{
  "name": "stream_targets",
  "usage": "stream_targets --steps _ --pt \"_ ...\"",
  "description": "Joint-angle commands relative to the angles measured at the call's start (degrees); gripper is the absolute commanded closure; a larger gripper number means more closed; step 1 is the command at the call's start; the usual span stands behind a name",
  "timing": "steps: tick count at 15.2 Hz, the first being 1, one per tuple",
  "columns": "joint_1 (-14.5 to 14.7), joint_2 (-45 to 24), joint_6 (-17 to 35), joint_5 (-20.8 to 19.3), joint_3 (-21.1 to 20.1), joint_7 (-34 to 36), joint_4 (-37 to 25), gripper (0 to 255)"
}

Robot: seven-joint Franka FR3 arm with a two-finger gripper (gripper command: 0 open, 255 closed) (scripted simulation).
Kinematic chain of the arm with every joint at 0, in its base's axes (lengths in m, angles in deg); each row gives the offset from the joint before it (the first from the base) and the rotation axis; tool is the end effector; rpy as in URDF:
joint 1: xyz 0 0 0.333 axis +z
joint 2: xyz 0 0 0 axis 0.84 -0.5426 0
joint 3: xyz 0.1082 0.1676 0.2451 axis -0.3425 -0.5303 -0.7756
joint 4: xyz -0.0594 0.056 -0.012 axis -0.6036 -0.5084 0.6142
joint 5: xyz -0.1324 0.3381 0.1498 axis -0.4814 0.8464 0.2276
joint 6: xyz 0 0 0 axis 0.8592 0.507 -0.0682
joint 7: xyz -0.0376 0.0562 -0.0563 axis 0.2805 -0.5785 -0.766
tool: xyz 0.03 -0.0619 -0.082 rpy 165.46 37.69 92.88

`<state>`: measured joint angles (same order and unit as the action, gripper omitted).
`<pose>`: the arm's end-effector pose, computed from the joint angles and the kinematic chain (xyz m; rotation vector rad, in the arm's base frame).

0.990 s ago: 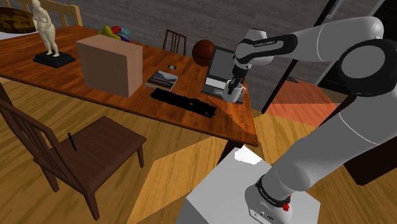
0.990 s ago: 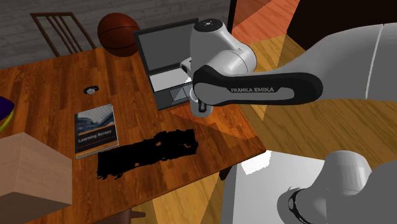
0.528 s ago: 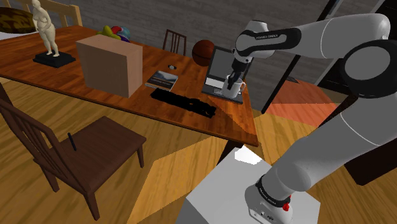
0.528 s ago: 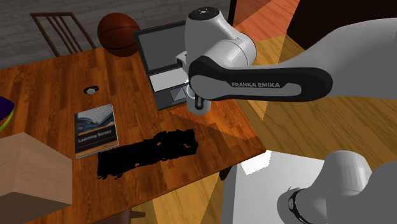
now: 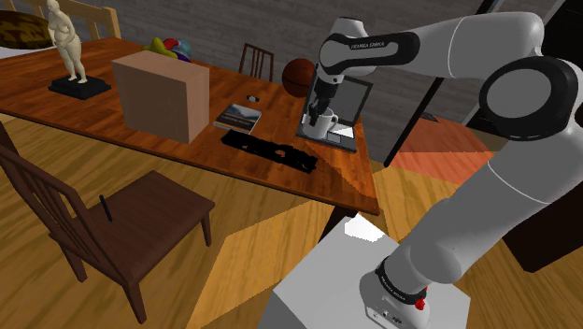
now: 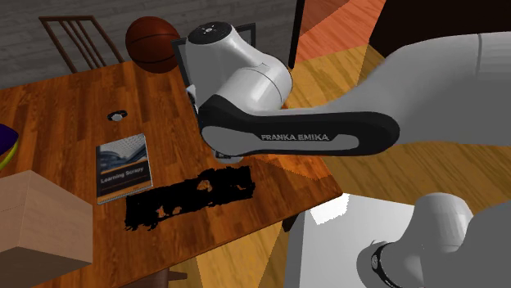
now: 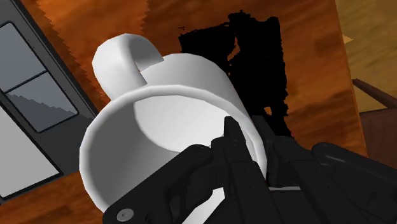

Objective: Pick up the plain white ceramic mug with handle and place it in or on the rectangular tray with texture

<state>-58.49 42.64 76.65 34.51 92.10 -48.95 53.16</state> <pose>0.5167 -0.1589 0.4784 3.1320 0.2268 0.0359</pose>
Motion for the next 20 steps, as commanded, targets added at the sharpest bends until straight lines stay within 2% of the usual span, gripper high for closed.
stream_targets --steps 1,11,20 --pt "1.17 -1.70 -0.55 0.49 -1.26 2.28 -2.20 255" --pt "6.09 -13.08 -4.99 2.39 -5.96 11.45 -17.88 255" --pt "6.08 -14.38 1.56 2.69 -6.03 11.24 -12.60 255"
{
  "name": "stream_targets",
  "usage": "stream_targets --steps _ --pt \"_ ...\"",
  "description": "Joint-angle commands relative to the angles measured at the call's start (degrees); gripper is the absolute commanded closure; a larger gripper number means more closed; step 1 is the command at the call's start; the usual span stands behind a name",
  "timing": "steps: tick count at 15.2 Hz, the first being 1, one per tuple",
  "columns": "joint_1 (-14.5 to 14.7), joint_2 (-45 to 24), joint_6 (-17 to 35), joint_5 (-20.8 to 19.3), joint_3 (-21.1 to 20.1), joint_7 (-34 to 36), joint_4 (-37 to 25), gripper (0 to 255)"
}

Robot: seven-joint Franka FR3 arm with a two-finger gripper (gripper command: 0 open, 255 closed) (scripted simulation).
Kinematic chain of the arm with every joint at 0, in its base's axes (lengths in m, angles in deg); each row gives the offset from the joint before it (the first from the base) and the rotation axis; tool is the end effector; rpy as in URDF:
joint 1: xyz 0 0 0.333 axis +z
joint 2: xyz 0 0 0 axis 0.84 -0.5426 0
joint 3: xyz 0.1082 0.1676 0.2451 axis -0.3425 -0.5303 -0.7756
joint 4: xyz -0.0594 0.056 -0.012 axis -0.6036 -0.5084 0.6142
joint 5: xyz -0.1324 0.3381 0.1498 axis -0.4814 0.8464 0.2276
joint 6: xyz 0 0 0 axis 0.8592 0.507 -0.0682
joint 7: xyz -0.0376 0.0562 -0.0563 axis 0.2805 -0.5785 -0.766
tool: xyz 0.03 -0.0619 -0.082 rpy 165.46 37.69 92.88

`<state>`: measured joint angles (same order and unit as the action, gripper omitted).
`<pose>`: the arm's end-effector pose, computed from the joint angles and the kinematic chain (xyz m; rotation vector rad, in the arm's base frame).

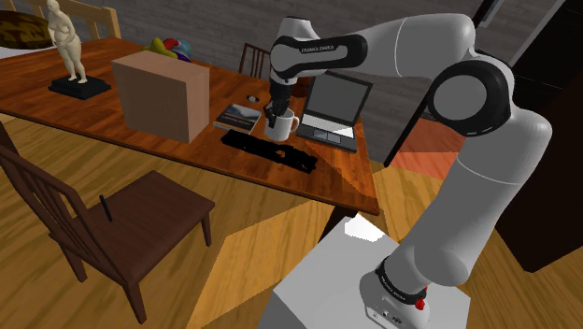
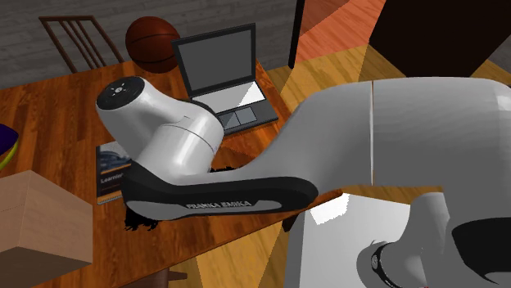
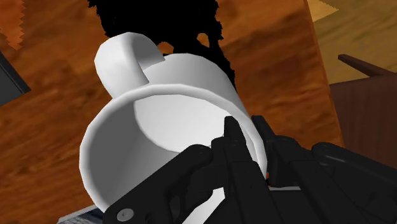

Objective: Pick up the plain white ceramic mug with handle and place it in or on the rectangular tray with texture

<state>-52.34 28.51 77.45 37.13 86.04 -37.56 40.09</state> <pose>0.6132 -0.0419 0.4484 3.1324 0.2250 0.0349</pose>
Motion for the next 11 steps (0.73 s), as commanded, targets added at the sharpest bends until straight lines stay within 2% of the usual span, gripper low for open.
stream_targets --steps 1,8,11 --pt "-0.08 -0.45 1.48 0.12 0.02 -0.19 0.97 255" --pt "-0.15 -2.31 6.71 0.54 -0.08 -0.48 4.38 255" --pt "-0.15 -2.31 6.71 0.54 -0.08 -0.48 4.38 255"
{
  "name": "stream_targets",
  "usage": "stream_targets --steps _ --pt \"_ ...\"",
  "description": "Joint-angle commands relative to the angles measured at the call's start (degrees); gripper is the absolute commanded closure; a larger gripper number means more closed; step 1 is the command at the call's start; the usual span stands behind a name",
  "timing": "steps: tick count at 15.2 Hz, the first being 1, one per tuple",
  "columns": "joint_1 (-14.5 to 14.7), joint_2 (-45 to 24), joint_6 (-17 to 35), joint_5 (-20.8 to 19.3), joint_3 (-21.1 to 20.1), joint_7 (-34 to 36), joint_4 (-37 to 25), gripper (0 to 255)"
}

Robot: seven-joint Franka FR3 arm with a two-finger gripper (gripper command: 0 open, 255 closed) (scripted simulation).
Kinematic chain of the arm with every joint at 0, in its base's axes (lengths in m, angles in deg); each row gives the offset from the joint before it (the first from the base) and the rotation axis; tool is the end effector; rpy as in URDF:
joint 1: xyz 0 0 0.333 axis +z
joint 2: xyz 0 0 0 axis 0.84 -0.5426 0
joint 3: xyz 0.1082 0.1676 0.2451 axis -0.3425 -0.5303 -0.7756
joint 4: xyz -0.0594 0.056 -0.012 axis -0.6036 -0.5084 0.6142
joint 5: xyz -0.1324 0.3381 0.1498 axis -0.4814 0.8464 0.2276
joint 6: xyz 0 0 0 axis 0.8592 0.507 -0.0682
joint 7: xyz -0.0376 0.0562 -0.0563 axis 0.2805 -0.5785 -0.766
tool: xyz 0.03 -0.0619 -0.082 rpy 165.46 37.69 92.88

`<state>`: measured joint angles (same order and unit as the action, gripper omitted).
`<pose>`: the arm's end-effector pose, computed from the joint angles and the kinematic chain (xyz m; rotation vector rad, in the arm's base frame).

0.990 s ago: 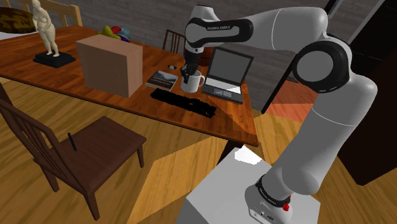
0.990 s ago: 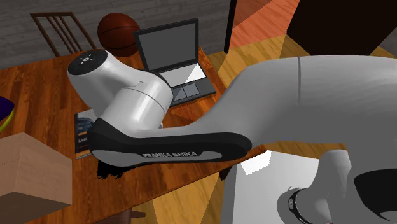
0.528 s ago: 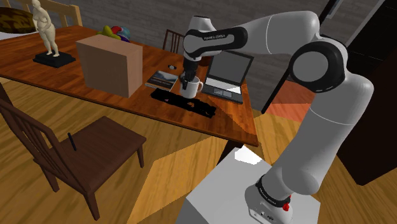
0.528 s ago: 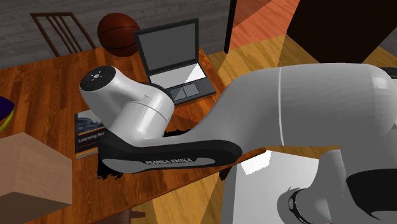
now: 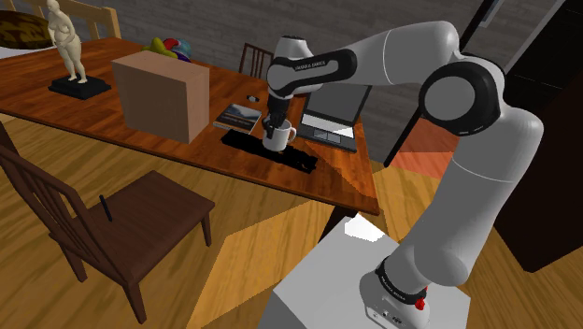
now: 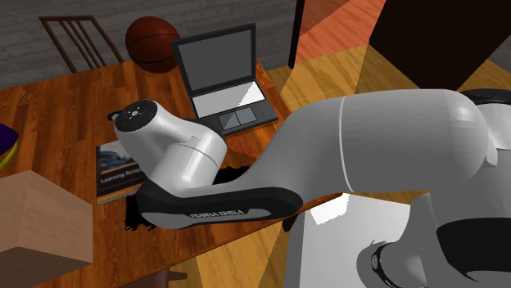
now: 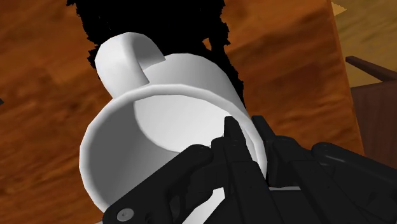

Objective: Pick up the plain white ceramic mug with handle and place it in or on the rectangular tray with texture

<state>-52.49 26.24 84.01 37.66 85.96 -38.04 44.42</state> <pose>0.6134 -0.0431 0.3990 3.1324 0.2252 0.0348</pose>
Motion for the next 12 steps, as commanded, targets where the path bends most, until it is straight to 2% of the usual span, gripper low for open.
stream_targets --steps 1,5,6,11,12 --pt "0.00 -0.04 0.14 0.01 -0.01 0.00 0.05 255" --pt "0.00 -0.04 0.14 0.01 -0.01 0.00 0.05 255" --pt "0.00 -0.04 0.14 0.01 -0.01 0.00 0.04 0" --pt "0.00 -0.04 0.14 0.01 -0.01 0.00 0.05 0" --pt "0.04 0.70 -1.58 -0.16 0.04 0.11 -0.94 0"
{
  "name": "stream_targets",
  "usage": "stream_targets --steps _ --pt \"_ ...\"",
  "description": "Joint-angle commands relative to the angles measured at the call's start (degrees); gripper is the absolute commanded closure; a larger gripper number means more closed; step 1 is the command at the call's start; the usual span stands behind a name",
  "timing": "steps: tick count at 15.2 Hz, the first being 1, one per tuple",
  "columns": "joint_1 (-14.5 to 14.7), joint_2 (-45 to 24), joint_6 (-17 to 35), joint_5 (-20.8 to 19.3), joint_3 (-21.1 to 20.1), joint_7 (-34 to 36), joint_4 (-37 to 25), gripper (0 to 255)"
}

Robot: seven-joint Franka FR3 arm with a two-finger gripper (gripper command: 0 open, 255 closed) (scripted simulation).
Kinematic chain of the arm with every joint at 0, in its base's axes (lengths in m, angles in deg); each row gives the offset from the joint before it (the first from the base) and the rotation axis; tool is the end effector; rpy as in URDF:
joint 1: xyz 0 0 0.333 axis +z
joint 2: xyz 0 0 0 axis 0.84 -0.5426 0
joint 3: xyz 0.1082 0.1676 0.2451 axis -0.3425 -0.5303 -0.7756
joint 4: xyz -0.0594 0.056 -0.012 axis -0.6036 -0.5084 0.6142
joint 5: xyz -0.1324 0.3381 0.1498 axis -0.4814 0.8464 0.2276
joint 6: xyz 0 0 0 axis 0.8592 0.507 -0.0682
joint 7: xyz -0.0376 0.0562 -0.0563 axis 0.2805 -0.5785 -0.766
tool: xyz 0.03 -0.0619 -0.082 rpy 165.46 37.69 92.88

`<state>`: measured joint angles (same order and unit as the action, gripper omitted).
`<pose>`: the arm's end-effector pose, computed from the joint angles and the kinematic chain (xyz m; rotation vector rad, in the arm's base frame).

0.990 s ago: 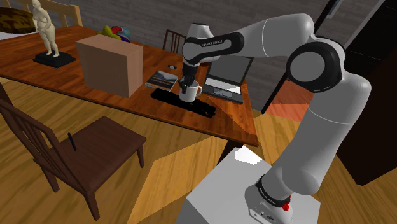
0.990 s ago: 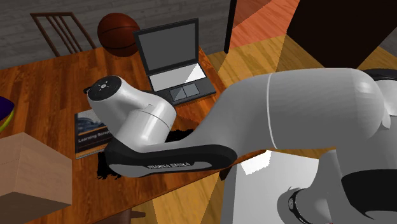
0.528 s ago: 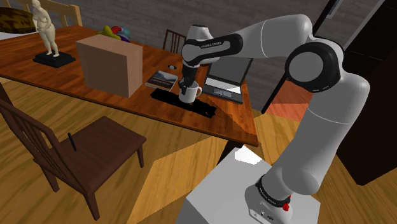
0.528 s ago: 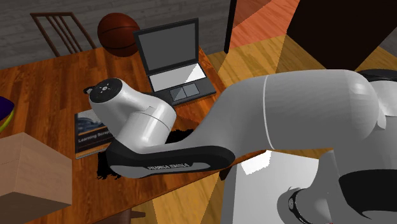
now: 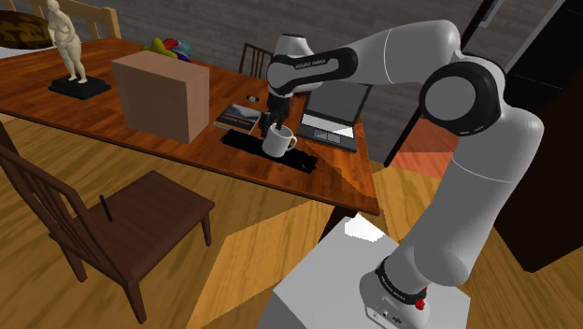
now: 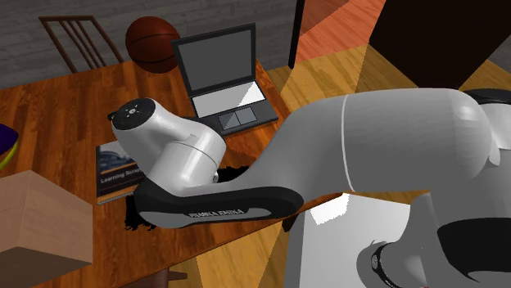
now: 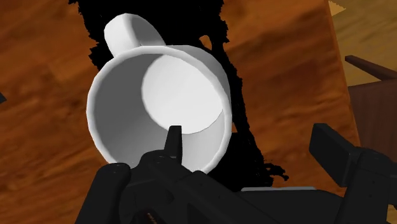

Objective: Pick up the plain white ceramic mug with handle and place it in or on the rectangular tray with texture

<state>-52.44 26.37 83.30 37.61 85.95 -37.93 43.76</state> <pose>0.6145 -0.0424 0.4047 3.1321 0.2252 0.0368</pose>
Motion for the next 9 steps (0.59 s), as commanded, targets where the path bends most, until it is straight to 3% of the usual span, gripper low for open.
stream_targets --steps 1,3,9 --pt "0.01 1.25 -2.59 -0.26 0.09 0.10 -1.35 0" --pt "0.05 2.29 -5.74 -0.49 0.14 0.25 -3.47 0" --pt "0.04 2.29 -5.74 -0.49 0.14 0.25 -3.47 0"
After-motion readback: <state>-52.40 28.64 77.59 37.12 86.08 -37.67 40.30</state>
